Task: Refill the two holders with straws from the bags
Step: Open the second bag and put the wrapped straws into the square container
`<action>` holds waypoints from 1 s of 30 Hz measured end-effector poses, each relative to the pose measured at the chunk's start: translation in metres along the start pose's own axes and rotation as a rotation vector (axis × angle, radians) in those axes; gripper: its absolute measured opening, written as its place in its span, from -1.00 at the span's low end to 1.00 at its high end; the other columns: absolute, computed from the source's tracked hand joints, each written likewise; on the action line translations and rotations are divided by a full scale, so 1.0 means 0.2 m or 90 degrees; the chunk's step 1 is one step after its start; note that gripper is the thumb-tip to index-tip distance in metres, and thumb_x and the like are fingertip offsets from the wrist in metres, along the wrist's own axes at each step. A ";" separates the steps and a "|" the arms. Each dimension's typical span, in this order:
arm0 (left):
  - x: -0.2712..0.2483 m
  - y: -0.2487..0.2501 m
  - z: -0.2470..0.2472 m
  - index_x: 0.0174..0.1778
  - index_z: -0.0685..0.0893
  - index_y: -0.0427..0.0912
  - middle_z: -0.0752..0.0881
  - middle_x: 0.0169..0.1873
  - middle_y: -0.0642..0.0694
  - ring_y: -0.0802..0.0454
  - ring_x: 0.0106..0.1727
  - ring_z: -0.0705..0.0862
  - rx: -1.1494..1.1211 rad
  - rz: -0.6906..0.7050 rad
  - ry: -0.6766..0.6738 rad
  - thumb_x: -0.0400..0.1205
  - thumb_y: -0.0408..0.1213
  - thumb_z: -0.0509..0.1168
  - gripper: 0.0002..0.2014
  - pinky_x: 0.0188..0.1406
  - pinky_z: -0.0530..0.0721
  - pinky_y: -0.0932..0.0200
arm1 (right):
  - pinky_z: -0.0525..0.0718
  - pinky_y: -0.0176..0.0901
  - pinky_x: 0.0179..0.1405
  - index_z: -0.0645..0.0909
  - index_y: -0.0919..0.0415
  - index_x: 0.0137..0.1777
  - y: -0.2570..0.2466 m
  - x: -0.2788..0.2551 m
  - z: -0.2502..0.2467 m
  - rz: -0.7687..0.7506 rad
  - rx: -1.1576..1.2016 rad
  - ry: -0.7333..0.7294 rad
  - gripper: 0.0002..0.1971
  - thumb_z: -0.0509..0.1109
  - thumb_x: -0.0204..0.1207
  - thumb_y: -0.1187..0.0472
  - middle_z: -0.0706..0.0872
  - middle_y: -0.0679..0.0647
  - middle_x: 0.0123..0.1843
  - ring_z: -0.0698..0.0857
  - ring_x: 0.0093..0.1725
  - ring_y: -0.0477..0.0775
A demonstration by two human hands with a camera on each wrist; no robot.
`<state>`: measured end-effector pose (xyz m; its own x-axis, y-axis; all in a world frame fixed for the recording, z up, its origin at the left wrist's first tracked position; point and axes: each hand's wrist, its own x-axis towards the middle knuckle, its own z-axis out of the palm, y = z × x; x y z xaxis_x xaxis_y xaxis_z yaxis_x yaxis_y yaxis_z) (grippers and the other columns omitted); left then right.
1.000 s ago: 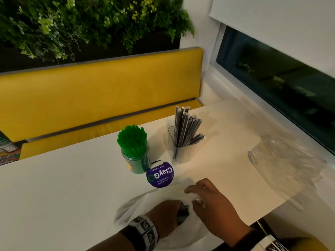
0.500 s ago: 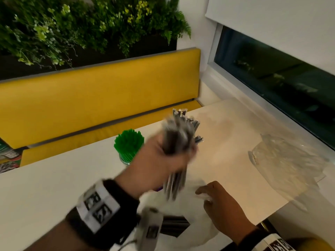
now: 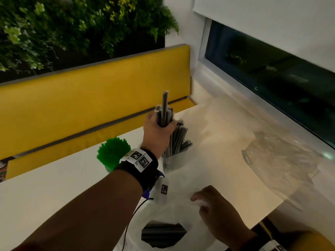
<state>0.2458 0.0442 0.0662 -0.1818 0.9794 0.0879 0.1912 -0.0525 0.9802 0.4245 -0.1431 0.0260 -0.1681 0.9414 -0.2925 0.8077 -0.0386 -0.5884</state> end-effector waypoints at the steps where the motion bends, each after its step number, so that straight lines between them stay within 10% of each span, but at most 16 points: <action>1: 0.00 -0.03 0.01 -0.05 0.61 0.56 0.63 0.24 -0.14 -0.13 0.18 0.72 0.014 -0.006 -0.004 0.31 0.15 0.48 -0.68 0.19 0.74 -0.17 | 0.48 -0.45 -0.30 0.56 -0.27 0.04 0.00 0.01 0.00 0.002 0.000 -0.001 -0.64 0.25 0.53 0.31 0.45 -0.33 0.04 0.59 -0.24 -0.21; 20: 0.03 -0.06 0.08 -0.04 0.62 0.35 0.53 0.34 -0.20 -0.12 0.20 0.69 -0.065 -0.019 0.045 0.40 0.21 0.44 -0.74 0.17 0.74 -0.18 | 0.46 -0.47 -0.34 0.44 -0.32 -0.08 0.00 0.04 0.04 -0.017 -0.003 -0.015 -0.63 0.30 0.53 0.30 0.45 -0.31 0.05 0.57 -0.30 -0.20; 30: -0.06 -0.26 -0.09 0.55 0.30 0.19 0.51 0.48 -0.02 0.07 0.46 0.56 0.040 -0.026 -0.120 0.24 0.13 0.64 -0.03 0.46 0.57 -0.18 | 0.67 -0.28 -0.31 0.41 -0.24 0.00 -0.05 0.10 -0.01 -0.036 -0.014 0.006 -0.72 0.37 0.54 0.20 0.40 -0.25 0.19 0.62 -0.29 -0.13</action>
<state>0.2211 0.0313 0.0167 -0.0075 0.9999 0.0073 0.2488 -0.0052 0.9685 0.4149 -0.1240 0.0279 -0.2086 0.9451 -0.2514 0.8090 0.0223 -0.5874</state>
